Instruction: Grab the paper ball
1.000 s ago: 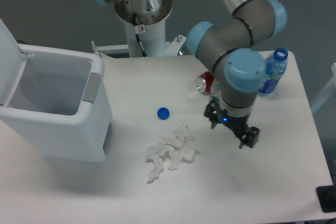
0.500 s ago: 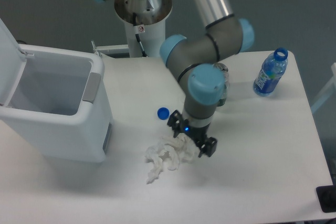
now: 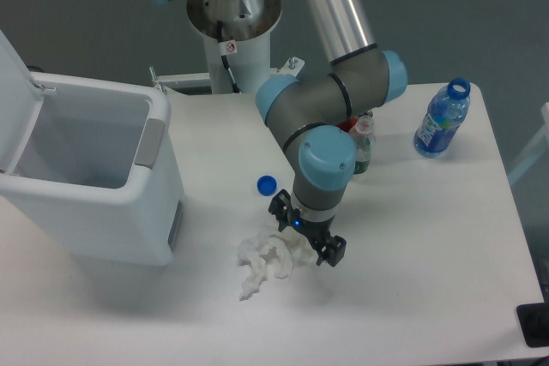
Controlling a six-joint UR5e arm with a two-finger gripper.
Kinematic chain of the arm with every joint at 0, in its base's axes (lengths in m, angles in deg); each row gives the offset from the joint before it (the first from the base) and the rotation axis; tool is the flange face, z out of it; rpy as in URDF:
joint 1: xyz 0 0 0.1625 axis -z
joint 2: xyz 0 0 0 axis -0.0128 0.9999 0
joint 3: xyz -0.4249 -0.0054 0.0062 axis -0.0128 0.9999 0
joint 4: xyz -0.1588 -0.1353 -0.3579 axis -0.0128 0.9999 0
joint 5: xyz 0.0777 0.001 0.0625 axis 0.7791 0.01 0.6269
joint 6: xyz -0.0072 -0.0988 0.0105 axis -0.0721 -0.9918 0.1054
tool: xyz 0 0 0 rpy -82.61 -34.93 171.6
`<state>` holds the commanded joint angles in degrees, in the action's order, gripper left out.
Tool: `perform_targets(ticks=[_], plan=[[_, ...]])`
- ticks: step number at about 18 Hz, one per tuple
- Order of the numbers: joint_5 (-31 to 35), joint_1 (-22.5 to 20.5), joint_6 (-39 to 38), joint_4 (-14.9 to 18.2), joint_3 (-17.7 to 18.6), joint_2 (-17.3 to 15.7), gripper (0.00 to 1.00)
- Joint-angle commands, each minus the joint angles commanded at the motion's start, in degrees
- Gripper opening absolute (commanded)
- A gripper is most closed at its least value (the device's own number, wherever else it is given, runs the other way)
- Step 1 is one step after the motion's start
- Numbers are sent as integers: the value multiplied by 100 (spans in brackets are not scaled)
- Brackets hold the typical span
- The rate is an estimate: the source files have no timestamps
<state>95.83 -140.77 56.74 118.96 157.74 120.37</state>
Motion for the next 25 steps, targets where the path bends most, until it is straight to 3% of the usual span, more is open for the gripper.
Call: perform_targets(ticks=[2,6,11,13,17,21,25], plan=[[10,-70,219,0,-44,26,100],[10,-132,431,0,-18,18,80],[18,-97,309,0,9,26,45],[36,-88,291,9,18,26,36],[36,-62,264,9,18,18,2],[36,-79,264,26,-70,-52,0],[54,-158,55,105,-509,-88,0]])
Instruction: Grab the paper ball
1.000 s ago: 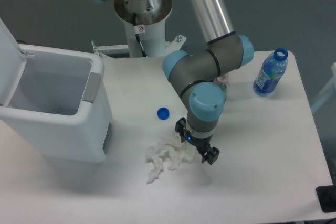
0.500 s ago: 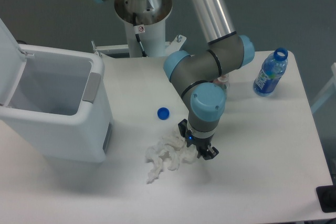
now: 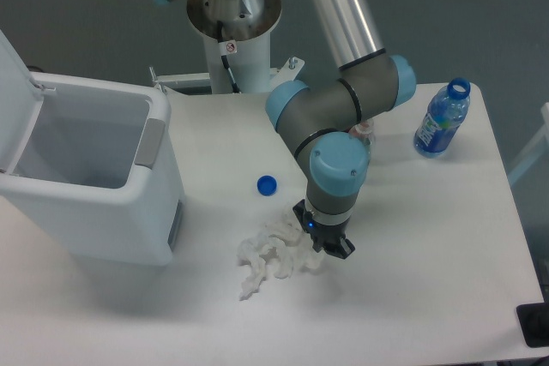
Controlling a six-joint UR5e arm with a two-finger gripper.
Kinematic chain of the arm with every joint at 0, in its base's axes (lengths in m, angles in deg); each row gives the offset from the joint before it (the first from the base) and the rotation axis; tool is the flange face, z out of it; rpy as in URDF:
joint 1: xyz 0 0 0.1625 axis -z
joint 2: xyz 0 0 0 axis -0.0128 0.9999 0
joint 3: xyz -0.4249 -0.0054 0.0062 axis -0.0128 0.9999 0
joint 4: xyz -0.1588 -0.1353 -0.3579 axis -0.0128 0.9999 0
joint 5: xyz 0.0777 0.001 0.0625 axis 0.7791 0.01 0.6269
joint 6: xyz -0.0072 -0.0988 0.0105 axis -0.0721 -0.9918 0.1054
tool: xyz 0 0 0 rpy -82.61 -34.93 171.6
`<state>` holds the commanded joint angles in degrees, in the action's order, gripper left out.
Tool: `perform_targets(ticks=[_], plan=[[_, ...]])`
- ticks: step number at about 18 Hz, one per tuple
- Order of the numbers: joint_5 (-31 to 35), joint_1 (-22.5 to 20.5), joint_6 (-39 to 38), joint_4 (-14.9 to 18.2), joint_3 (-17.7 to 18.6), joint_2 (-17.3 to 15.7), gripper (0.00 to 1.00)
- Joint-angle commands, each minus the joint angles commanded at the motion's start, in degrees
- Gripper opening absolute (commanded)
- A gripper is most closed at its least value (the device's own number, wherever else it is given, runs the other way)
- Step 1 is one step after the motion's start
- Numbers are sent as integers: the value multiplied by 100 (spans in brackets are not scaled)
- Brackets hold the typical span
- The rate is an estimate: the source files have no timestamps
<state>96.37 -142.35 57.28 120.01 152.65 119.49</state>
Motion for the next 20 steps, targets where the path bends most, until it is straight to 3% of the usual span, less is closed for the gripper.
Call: perform_targets(ticks=[4,7,13,17,20], plan=[[-9,-237,-256,219,-395,-123,0],[-53,-387,-221,772,-834,-193,0],[-53,-607,-90,1862,-1898,-35,0],[-18,-607,244,1987,-1979,-26,0],[-9,-598,245,1960,-1847,-44,0]])
